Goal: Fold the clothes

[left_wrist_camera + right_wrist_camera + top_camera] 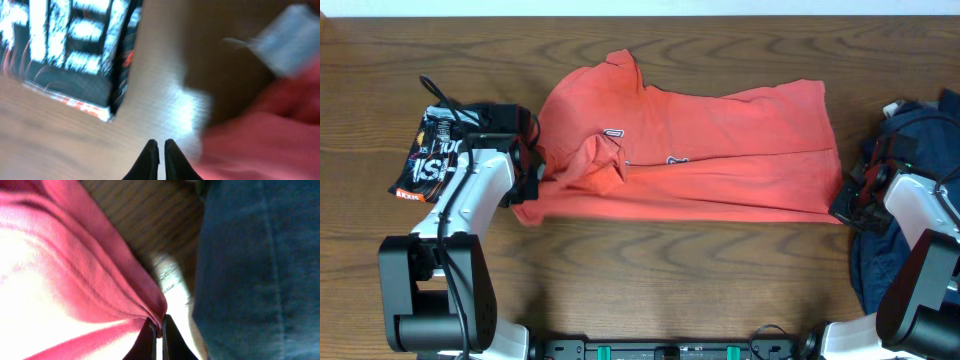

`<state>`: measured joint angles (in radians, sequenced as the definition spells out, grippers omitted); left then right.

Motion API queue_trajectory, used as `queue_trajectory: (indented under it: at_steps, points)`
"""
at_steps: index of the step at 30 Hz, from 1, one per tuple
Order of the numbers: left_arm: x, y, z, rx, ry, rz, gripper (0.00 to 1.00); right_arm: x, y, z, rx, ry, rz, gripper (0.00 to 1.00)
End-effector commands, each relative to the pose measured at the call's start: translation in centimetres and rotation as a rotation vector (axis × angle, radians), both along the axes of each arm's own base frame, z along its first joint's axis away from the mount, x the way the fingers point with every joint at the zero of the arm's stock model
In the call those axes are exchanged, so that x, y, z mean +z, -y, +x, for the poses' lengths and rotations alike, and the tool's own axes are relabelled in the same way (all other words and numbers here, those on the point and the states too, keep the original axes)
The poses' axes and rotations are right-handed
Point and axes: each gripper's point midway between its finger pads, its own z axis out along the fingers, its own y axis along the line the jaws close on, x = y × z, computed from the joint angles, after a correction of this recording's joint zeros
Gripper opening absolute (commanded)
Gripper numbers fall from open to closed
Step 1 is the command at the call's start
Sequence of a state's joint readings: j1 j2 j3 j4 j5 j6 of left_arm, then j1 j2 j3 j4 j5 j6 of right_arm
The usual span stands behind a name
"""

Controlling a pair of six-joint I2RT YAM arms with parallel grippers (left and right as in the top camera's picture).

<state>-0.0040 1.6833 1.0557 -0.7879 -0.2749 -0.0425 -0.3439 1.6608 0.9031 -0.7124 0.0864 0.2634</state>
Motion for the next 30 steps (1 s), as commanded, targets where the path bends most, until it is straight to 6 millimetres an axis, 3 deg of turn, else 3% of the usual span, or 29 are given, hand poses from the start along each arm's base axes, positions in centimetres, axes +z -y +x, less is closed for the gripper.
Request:
queue_trajectory:
  at_steps: [1,6,11,13,16,21,30]
  points:
    - [1.4,-1.4,-1.1,-0.012,-0.046,0.079,0.09,0.4,1.1,0.3,-0.025,0.005,-0.04,0.01]
    - [1.3,-0.9,-1.1,-0.014,-0.05,0.05,0.09,0.4,1.1,0.3,-0.025,0.004,-0.04,0.01]
    - [0.6,5.2,-3.0,-0.025,-0.108,-0.314,0.11,0.4,1.1,0.3,-0.025,0.005,-0.04,0.01]
    - [0.7,7.0,-3.7,-0.022,-0.135,-0.42,0.16,0.4,1.1,0.3,-0.025,0.008,-0.041,0.01]
    - [0.7,7.3,-4.8,-0.012,-0.178,-0.437,0.25,0.4,1.1,0.3,-0.025,0.007,-0.041,0.01]
    - [0.2,7.5,-5.6,-0.001,-0.201,-0.448,0.33,0.4,1.1,0.3,-0.025,0.005,-0.04,0.01]
    - [-0.2,7.4,-7.2,0.052,-0.252,-0.445,0.34,0.4,1.1,0.3,-0.025,0.005,-0.04,0.01]
